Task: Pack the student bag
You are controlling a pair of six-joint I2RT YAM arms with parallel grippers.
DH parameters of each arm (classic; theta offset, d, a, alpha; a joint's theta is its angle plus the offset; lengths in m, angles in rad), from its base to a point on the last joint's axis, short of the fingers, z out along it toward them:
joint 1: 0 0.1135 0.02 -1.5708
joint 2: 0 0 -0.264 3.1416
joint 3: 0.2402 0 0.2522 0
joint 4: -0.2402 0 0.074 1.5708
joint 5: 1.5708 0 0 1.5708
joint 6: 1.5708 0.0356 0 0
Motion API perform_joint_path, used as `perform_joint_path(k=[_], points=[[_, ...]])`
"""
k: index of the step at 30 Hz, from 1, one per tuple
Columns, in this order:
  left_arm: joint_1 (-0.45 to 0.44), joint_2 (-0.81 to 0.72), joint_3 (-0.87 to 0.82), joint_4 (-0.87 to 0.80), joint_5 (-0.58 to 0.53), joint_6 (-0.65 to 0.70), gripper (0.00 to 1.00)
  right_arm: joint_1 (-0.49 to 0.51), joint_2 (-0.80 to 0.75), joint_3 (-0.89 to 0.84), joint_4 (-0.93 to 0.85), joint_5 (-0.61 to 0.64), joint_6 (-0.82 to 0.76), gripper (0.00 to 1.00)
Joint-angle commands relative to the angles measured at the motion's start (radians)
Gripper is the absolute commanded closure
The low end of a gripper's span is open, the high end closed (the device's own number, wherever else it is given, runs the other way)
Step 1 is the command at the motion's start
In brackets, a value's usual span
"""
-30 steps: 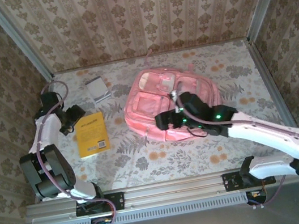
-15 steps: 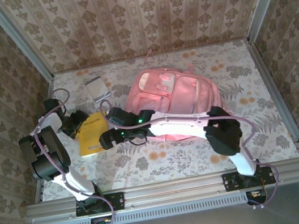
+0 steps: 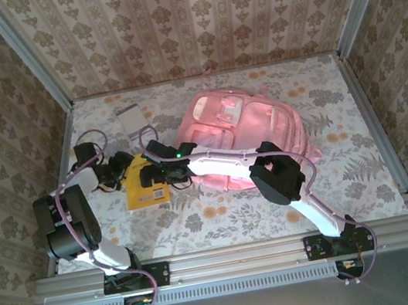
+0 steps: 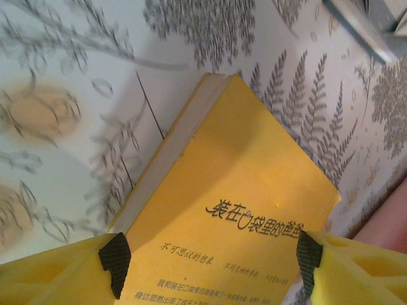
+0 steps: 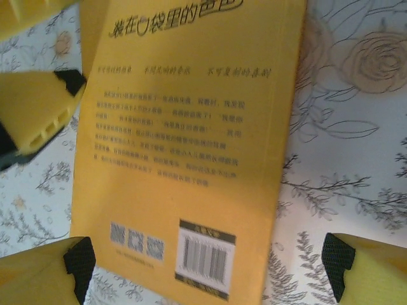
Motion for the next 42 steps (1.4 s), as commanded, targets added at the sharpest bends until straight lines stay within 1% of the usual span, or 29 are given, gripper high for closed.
perform_joint_path(k=[1, 4, 7, 10, 13, 16, 18, 20, 24, 26, 30, 32, 35, 38, 40, 42], points=[[-0.043, -0.023, -0.093, -0.118, -0.033, -0.083, 0.25, -0.027, 0.028, -0.011, -0.104, 0.063, 0.026, 0.05], [-0.071, -0.067, -0.158, -0.098, -0.02, -0.139, 0.25, -0.041, 0.021, -0.038, -0.096, 0.062, -0.009, 0.05], [-0.086, -0.125, -0.215, -0.091, -0.022, -0.167, 0.26, -0.053, -0.001, -0.076, -0.09, 0.062, -0.046, 0.05], [-0.097, -0.228, -0.246, -0.136, -0.056, -0.149, 0.26, -0.065, -0.048, -0.138, -0.077, 0.072, -0.101, 0.05], [-0.126, -0.337, -0.267, -0.183, -0.095, -0.111, 0.25, -0.074, -0.097, -0.211, -0.044, 0.051, -0.177, 0.04], [-0.169, -0.398, -0.273, -0.2, -0.139, -0.049, 0.23, -0.083, -0.125, -0.265, -0.026, -0.001, -0.22, 0.03], [-0.175, -0.406, -0.276, -0.21, -0.143, -0.029, 0.23, -0.088, -0.137, -0.295, 0.013, -0.053, -0.232, 0.03], [-0.177, -0.405, -0.292, -0.199, -0.145, -0.028, 0.23, -0.086, -0.147, -0.318, 0.044, -0.101, -0.234, 0.03], [-0.178, -0.419, -0.303, -0.209, -0.146, -0.022, 0.23, -0.086, -0.153, -0.345, 0.08, -0.146, -0.233, 0.04], [-0.18, -0.461, -0.302, -0.227, -0.148, -0.023, 0.23, -0.084, -0.149, -0.347, 0.084, -0.158, -0.233, 0.04], [-0.193, -0.547, -0.285, -0.308, -0.192, -0.034, 0.21, -0.083, -0.139, -0.356, 0.107, -0.191, -0.23, 0.04], [-0.191, -0.555, -0.292, -0.325, -0.19, -0.043, 0.21, -0.082, -0.136, -0.357, 0.12, -0.211, -0.224, 0.05], [-0.185, -0.546, -0.309, -0.307, -0.168, -0.038, 0.21, -0.077, -0.133, -0.355, 0.13, -0.232, -0.218, 0.05], [-0.174, -0.517, -0.339, -0.245, -0.124, -0.051, 0.21, -0.075, -0.134, -0.364, 0.158, -0.267, -0.206, 0.05], [-0.172, -0.486, -0.365, -0.171, -0.072, -0.069, 0.22, -0.074, -0.133, -0.371, 0.185, -0.297, -0.191, 0.05], [-0.177, -0.455, -0.374, -0.123, -0.048, -0.078, 0.23, -0.071, -0.131, -0.371, 0.199, -0.325, -0.184, 0.06]])
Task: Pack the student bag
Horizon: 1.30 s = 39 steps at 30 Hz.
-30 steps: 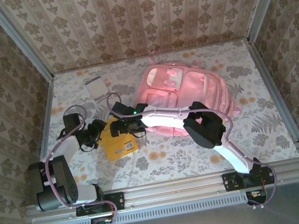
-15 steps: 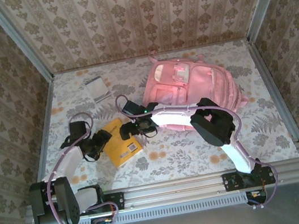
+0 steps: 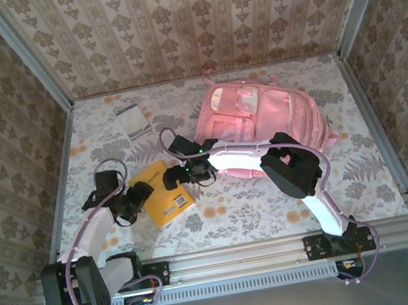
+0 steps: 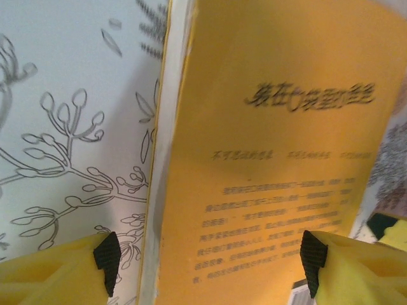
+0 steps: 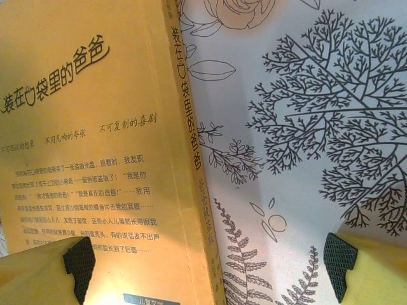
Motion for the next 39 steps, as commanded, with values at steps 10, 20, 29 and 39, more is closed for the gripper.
perform_joint_path(k=[10, 20, 29, 39], points=[[0.004, 0.085, -0.036, 0.174, 0.108, -0.023, 0.27, 0.036, 0.028, -0.03, 0.144, -0.25, 0.08, 0.09], [-0.006, 0.036, -0.057, 0.314, 0.282, -0.117, 0.39, 0.027, 0.05, -0.048, 0.155, -0.249, 0.106, 0.12], [-0.016, -0.1, -0.023, 0.198, 0.287, -0.077, 0.5, 0.003, 0.034, -0.077, 0.152, -0.229, 0.107, 0.12], [-0.027, -0.097, -0.046, 0.256, 0.307, -0.092, 0.86, -0.005, 0.027, -0.098, 0.167, -0.229, 0.112, 0.13]])
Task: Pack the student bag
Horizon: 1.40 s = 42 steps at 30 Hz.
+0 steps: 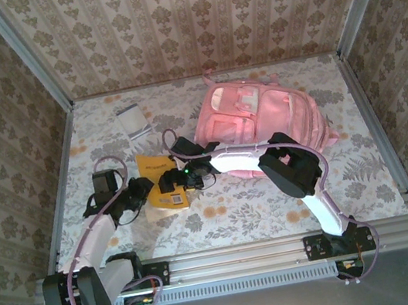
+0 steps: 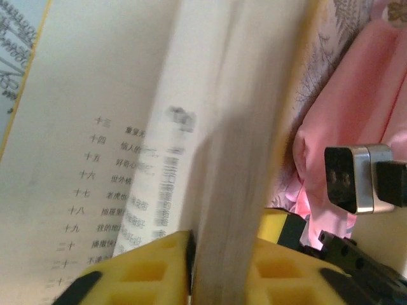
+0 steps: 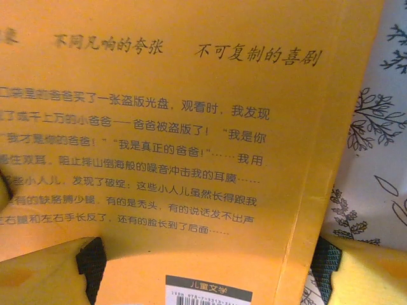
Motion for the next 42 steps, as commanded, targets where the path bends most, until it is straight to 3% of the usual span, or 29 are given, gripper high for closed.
perform_joint_path(k=[1, 9, 16, 20, 24, 32, 36, 42], points=[[-0.016, -0.005, 0.008, 0.003, 0.089, 0.005, 0.9, 0.0, 0.018, -0.038, 0.018, 0.013, 0.0, 0.13], [-0.004, -0.05, 0.099, -0.12, 0.068, 0.048, 0.95, -0.044, -0.117, -0.142, 0.021, 0.075, 0.015, 0.11], [0.018, -0.098, 0.177, -0.121, 0.179, -0.052, 0.99, -0.093, -0.331, -0.292, 0.12, 0.092, 0.111, 0.02], [0.021, -0.148, 0.194, -0.108, 0.223, -0.123, 1.0, -0.152, -0.439, -0.434, 0.358, 0.009, 0.26, 0.0], [0.01, -0.196, 0.191, -0.078, 0.252, -0.183, 1.0, -0.176, -0.451, -0.496, 0.614, -0.125, 0.407, 0.0], [-0.022, -0.246, 0.201, -0.017, 0.263, -0.248, 1.0, -0.161, -0.416, -0.471, 0.676, -0.178, 0.458, 0.01], [-0.036, -0.246, 0.195, 0.006, 0.255, -0.257, 1.0, -0.143, -0.387, -0.482, 0.789, -0.202, 0.514, 0.14], [-0.06, -0.241, 0.184, 0.008, 0.239, -0.249, 1.0, -0.136, -0.389, -0.499, 0.809, -0.174, 0.526, 0.52]])
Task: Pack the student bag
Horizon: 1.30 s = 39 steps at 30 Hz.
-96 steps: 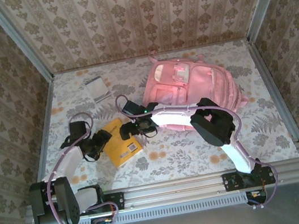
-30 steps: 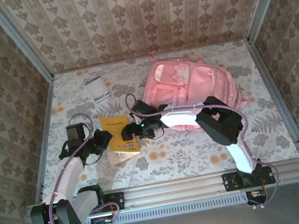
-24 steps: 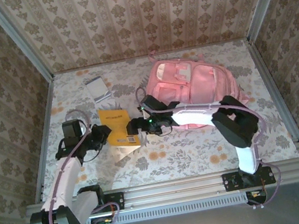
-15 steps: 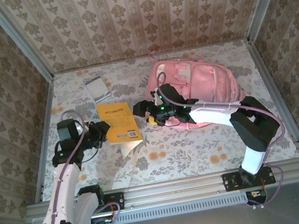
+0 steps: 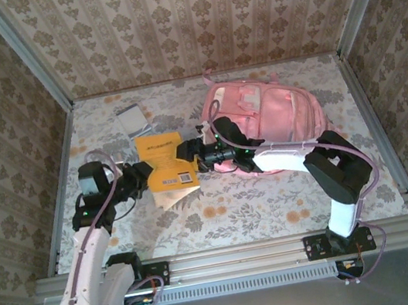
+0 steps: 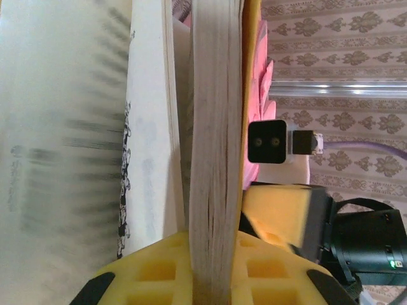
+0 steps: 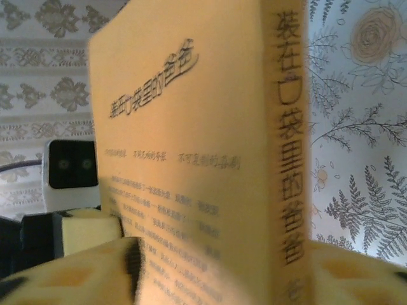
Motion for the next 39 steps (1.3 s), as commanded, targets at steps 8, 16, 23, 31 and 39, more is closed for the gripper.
perform_joint_path(k=[8, 16, 23, 31, 39], points=[[-0.021, -0.018, 0.069, -0.098, -0.051, 0.124, 0.67, -0.014, -0.064, -0.035, -0.016, 0.044, -0.027, 0.96], [-0.016, 0.017, 0.099, -0.203, -0.139, 0.246, 0.22, -0.087, -0.229, -0.061, -0.162, 0.058, -0.124, 1.0], [-0.065, 0.088, 0.04, 0.094, 0.0, 0.166, 0.01, -0.097, -0.278, -0.07, -0.132, -0.004, -0.091, 1.0], [-0.124, 0.164, 0.013, 0.261, -0.006, 0.106, 0.01, -0.087, -0.297, -0.104, 0.027, -0.044, 0.02, 1.0], [-0.141, 0.264, 0.006, 0.373, -0.02, 0.041, 0.01, -0.065, -0.31, -0.111, 0.11, -0.053, 0.067, 1.0]])
